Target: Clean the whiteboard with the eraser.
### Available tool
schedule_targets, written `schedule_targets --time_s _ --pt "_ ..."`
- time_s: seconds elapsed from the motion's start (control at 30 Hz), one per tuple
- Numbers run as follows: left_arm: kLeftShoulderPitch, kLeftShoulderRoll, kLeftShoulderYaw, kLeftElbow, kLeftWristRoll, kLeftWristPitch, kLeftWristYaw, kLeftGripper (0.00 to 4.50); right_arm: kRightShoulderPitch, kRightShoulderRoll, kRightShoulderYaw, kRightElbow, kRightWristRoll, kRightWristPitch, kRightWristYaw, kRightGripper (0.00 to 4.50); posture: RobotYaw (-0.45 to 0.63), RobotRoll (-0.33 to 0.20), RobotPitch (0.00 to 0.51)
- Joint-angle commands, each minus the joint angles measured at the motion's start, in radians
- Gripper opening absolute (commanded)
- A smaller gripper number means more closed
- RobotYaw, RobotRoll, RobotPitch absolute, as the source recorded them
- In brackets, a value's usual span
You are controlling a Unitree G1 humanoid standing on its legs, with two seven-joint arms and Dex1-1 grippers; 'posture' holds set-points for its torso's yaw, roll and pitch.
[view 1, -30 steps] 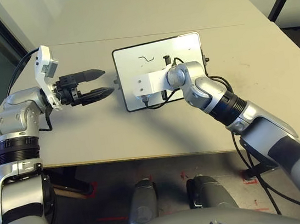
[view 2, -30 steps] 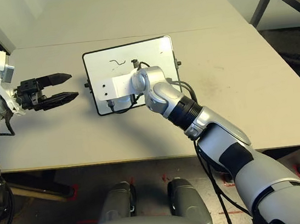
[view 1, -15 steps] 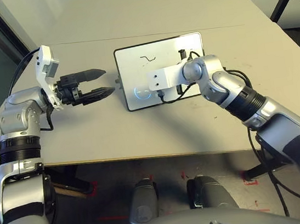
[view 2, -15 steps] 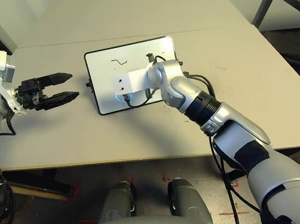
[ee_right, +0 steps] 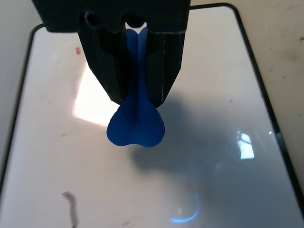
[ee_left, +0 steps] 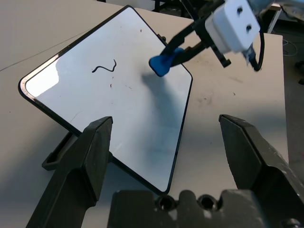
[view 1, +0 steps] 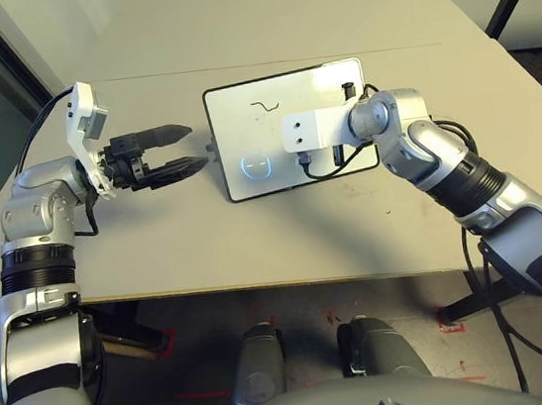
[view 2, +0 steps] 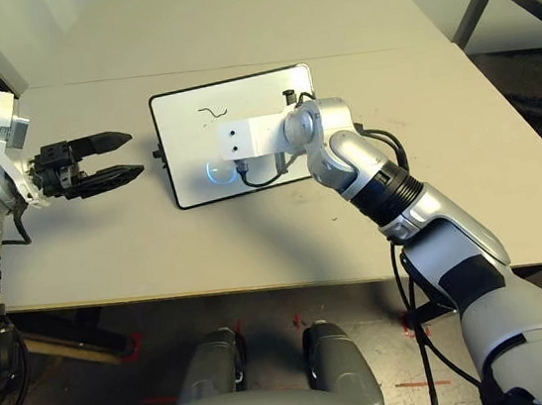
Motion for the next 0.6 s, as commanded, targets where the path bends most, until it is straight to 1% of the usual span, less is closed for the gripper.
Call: schedule_targets --time_s 0.03,0.33,0.6 --pt "-0.015 -0.002 -0.014 0.004 0.012 -0.004 -0.008 4.5 -0.053 0.013 -0.028 0.07 0.012 -0.016 -0.033 0.3 0.27 0.0 0.042" --pt "0.013 0.019 0.0 -0.024 0.002 0.015 -0.008 4.5 -0.15 0.106 -0.012 0.299 0.007 -0.096 -0.147 0.3 0.29 0.0 0.041" --pt "0.057 0.034 0.024 -0.074 -0.013 0.036 0.011 4.5 -0.195 0.154 -0.007 0.441 0.006 -0.167 -0.196 0.3 0.32 0.0 0.043"
